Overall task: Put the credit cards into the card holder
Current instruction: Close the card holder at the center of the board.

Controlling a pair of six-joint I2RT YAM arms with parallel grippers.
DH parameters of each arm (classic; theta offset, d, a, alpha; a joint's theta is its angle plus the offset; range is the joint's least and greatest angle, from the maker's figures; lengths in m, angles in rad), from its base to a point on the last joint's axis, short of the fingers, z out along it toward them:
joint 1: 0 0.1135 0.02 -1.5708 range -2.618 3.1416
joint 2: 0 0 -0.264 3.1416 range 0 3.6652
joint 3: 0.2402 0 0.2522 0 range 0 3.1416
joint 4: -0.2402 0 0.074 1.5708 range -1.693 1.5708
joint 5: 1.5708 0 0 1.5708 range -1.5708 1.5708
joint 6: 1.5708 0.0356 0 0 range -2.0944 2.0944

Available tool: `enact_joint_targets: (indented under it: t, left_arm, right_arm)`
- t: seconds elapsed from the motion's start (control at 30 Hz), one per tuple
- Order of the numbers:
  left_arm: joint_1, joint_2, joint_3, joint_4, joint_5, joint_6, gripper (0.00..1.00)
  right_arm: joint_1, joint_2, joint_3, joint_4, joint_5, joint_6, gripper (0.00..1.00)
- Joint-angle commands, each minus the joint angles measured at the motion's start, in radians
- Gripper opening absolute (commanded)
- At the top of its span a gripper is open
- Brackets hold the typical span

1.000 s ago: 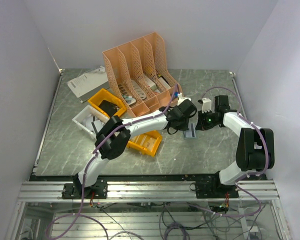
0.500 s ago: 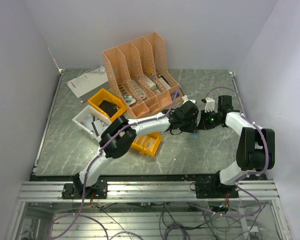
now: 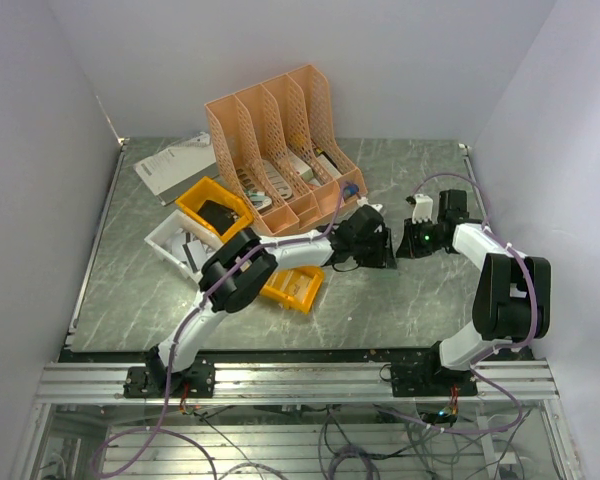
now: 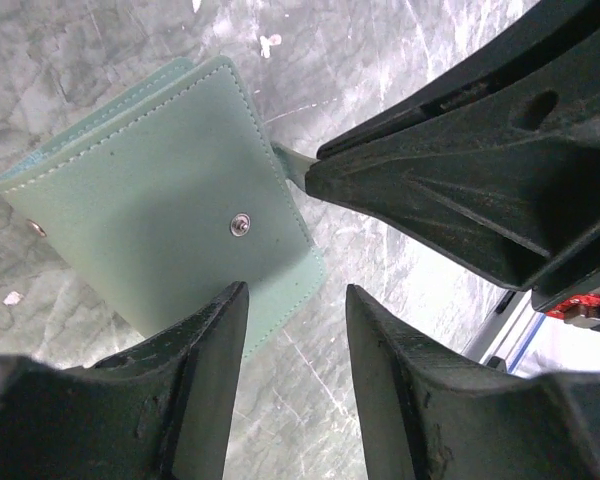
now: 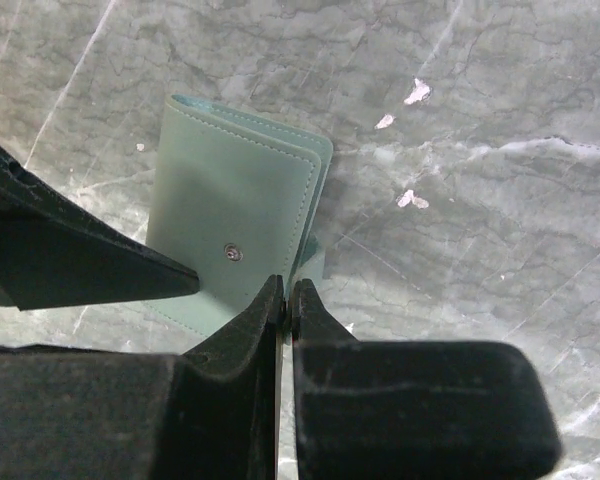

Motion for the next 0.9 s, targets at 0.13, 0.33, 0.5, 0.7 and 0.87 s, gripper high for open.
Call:
enact_joint_targets:
  t: [0.13, 0.33, 0.5, 0.7, 0.87]
  left_arm:
    - [0.048, -0.057, -0.078, 0.122, 0.044, -0.014, 0.33]
    - [0.054, -0.006, -0.012, 0.039, 0.042, -0.002, 0.11]
    - [0.054, 0.001, -0.025, 0.063, 0.046, -0.018, 0.07]
    - [0.054, 0.044, -0.002, 0.013, 0.036, -0.013, 0.07]
    - [0.054, 0.042, -0.041, 0.074, 0.036, -0.035, 0.07]
  right_arm:
    - [-0.006, 0.009, 0.037, 0.016, -0.020, 0.008, 0.00]
    - [-0.006, -0.013, 0.036, 0.029, -0.050, 0.001, 0.00]
    - [0.001, 0.021, 0.059, 0.017, -0.083, -0.004, 0.00]
    - [0.008, 0.022, 0.066, 0.029, -0.089, 0.001, 0.00]
    - [0.032, 0.039, 0.076, 0.035, -0.093, 0.003, 0.00]
